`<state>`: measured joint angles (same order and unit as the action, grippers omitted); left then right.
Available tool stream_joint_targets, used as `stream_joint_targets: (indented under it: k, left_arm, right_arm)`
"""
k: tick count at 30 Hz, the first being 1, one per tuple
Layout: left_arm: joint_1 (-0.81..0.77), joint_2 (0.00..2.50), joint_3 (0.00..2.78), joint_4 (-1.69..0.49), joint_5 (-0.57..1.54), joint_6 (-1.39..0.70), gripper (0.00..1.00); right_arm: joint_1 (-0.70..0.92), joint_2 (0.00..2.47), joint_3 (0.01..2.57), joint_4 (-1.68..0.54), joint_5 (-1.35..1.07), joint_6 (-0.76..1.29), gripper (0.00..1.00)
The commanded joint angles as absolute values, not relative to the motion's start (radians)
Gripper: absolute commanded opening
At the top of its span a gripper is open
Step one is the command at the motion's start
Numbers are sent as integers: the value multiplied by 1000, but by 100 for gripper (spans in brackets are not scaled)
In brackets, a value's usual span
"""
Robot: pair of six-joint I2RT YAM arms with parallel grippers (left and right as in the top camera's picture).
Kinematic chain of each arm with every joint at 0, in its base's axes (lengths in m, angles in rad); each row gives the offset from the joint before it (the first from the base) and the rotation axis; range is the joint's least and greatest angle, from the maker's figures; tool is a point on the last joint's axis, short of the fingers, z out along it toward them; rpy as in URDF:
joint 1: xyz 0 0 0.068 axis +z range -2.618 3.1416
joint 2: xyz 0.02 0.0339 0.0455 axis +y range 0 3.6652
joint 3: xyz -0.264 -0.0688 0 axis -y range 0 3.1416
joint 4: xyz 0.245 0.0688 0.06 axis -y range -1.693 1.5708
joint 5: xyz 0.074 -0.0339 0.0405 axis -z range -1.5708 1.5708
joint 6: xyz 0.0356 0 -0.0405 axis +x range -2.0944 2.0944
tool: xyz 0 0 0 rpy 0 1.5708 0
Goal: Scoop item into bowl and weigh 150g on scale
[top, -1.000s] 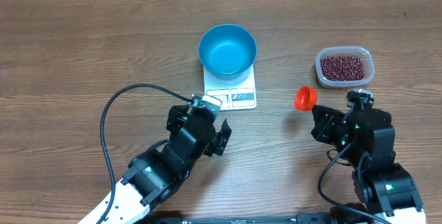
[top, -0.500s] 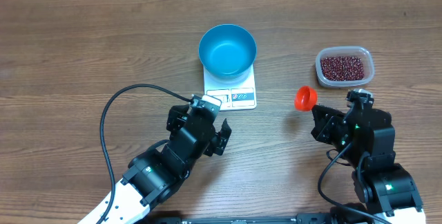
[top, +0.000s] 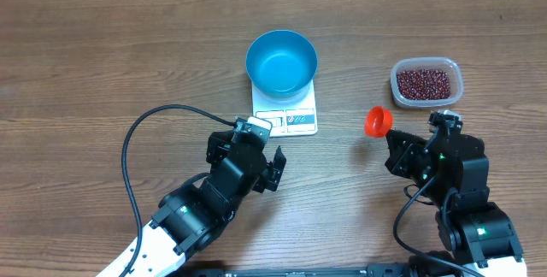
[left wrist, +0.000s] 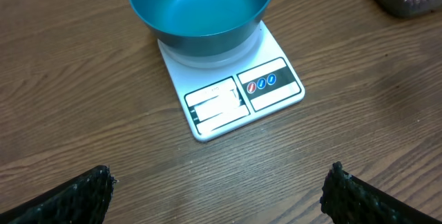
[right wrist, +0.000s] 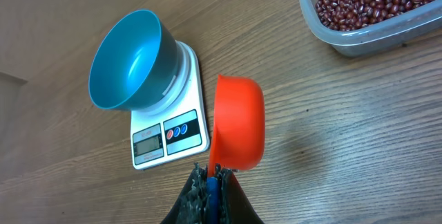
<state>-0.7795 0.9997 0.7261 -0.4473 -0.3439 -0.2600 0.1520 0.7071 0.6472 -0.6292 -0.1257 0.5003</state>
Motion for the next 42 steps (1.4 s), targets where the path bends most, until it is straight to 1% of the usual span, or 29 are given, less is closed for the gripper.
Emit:
stream_joint_targets:
  k: [1,13,26,33,42]
  left_arm:
    - [-786,995,720,-441,-340,-277,100]
    - [-786,995,720,-441,-340,-277,100]
    - [-786,995,720,-441,-340,-277,100]
    - [-786,995,720,-441,-340,-277,100]
    - [-786,995,720,-441,-340,-277,100]
  right_arm:
    - [155,704,676,-623,-120,496,4]
    - [155,704,676,-624,-122,496,4]
    - [155,704,676,-658,-215,500,4]
    - [155,704,676,-699,-219,500,4]
    - [155,704,676,-698,-219,501,4]
